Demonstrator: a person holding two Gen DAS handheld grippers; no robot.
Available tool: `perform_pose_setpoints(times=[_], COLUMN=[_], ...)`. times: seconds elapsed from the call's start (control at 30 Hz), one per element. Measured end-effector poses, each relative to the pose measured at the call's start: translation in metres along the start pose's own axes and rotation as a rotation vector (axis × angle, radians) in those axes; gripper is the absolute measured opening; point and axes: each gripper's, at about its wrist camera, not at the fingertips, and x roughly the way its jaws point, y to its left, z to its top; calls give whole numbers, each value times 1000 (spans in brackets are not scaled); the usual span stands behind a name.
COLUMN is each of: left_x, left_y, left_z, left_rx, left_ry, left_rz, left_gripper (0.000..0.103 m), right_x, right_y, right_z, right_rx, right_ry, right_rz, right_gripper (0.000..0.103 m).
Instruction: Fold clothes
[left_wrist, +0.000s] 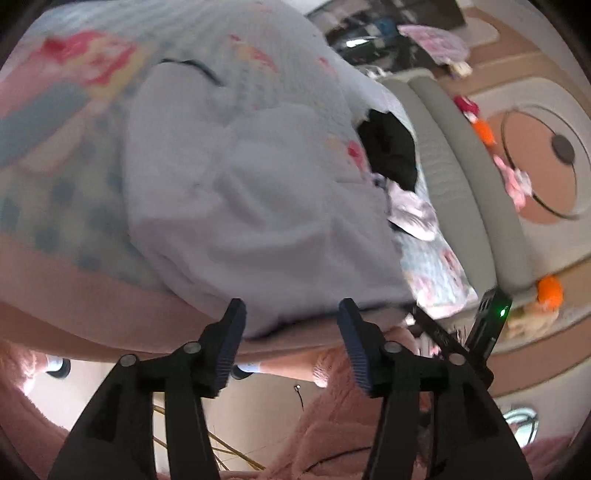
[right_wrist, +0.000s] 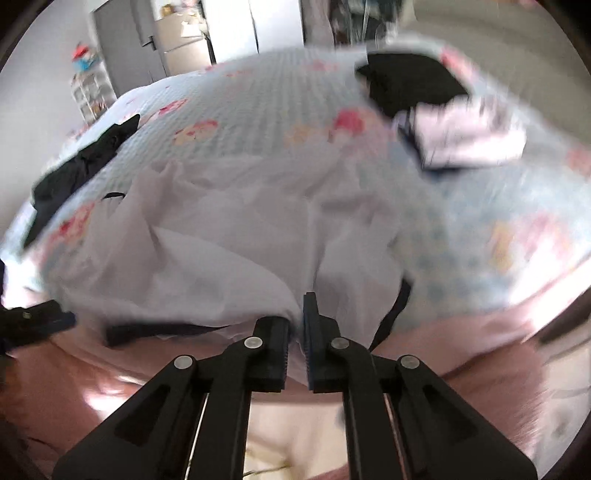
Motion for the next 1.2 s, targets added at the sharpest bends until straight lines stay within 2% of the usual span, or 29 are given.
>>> perform_pose_setpoints(times=[0.07, 0.17, 0.27, 0.37, 0.43, 0.6, 0.73, 0.77, 0.8, 0.87, 0.9, 1.0, 1.1, 1.17, 1.2], left_x=[3, 13, 18, 18, 16, 4, -13, -17, -16, -5, 1, 18, 26, 24, 21], left_y=[18, 42, 39, 31, 32, 33, 37, 39, 41, 44, 43, 42, 52, 54, 50], left_z=[4, 11, 12, 14, 13, 9, 7, 8, 9, 10, 9, 11, 17, 19, 18], left_rx=[-78, -184, -168, -130, -145, -167, -199, -212, -220, -220, -212, -183, -224, -224, -194], left_ry=[-1, 0, -16, -39, -45, -90, -186, -211, -202, -120, -95, -59, -43, -51, -63], left_rz=[-14, -18, -18, 36, 71, 170, 246, 263, 228, 104, 73, 76, 46, 16, 12], left_gripper=[59, 59, 59, 59, 59, 59, 59, 59, 59, 59, 59, 60, 61, 58, 35], right_x=[11, 14, 12, 6, 7, 7, 15, 17, 20, 24, 27, 51, 74, 73, 72], right_y=[-15, -30, -45, -56, -58, -52, -49, -46, -44, -39, -37, -33, -22, -8, -2], right_z=[-6, -18, -28, -32, -32, -27, -26, -26, -27, -28, -28, -29, -26, -18, -13], right_rx=[83, 180, 271, 323, 338, 294, 379, 393, 407, 435, 449, 460, 470, 419, 388], right_ry=[80, 116, 134, 131, 158, 148, 175, 171, 168, 161, 158, 205, 253, 226, 210], right_rz=[105, 205, 273, 292, 218, -32, 183, 198, 213, 243, 256, 221, 253, 280, 287], right_gripper=[27, 28, 32, 38, 46, 49, 49, 49, 49, 55, 57, 58, 58, 37, 32])
